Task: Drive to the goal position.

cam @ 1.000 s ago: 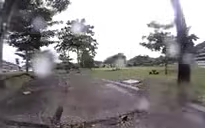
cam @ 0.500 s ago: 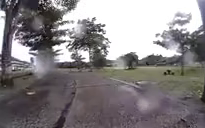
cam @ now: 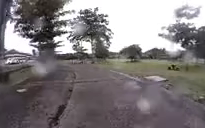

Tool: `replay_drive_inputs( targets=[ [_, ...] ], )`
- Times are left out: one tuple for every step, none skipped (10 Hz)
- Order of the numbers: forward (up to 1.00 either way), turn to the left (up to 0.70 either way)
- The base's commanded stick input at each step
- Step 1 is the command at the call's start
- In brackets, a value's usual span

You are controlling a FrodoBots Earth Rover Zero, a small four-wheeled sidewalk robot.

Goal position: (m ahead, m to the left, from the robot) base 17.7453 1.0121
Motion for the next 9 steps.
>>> replay_drive_inputs(
  targets=[
    [0.7,0.0],
    [0.7,0.0],
    [0.7,0.0],
    [0.7,0.0],
    [0.7,0.35],
    [0.7,0.24],
    [0.7,0.07],
    [0.7,0.0],
    [0.7,0.0]
  ],
)
